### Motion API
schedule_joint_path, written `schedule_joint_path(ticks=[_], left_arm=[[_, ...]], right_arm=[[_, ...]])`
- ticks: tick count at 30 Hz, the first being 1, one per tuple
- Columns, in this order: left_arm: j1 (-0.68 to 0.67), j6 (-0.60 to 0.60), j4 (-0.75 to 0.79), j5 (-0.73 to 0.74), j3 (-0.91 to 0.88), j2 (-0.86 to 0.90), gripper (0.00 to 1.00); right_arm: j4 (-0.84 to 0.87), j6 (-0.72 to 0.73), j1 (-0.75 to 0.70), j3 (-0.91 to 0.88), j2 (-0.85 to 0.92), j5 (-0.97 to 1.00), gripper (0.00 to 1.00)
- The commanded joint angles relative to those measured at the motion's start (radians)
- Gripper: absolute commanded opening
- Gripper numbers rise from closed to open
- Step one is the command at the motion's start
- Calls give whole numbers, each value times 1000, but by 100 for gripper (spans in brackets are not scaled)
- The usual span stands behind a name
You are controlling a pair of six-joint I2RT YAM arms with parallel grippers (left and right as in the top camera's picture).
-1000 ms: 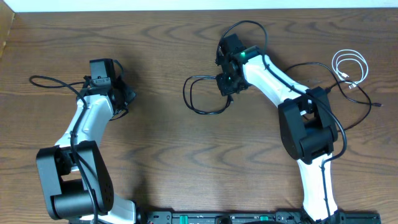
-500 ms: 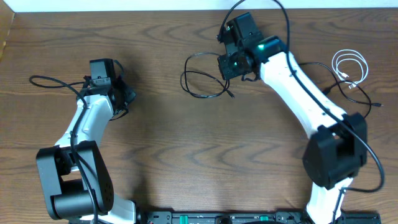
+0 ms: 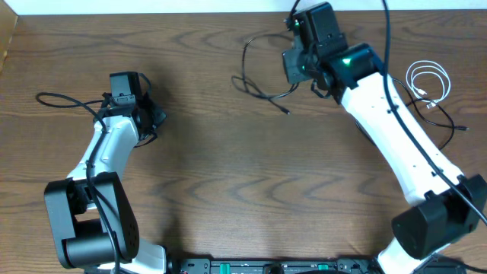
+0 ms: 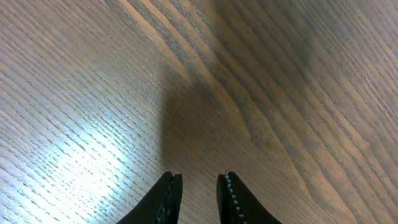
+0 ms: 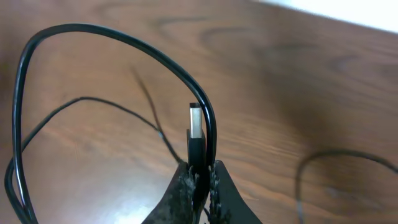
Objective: Untangle cables
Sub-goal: 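Move the right gripper to the far right over the white coil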
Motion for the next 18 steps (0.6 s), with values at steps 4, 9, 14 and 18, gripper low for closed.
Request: schedule_joint_path(ticks=[4, 9, 14, 18], left_arm=[[1, 5, -3, -5, -6, -4, 25], [1, 5, -3, -5, -6, -4, 24], [1, 5, -3, -5, -6, -4, 25], [1, 5, -3, -5, -6, -4, 24]], right_arm=[[-10, 146, -54, 0, -44, 180, 1], [-64, 240, -132, 0, -44, 209, 1], [-138, 311, -212, 0, -44, 209, 1], [-188, 364, -279, 0, -44, 209, 1]])
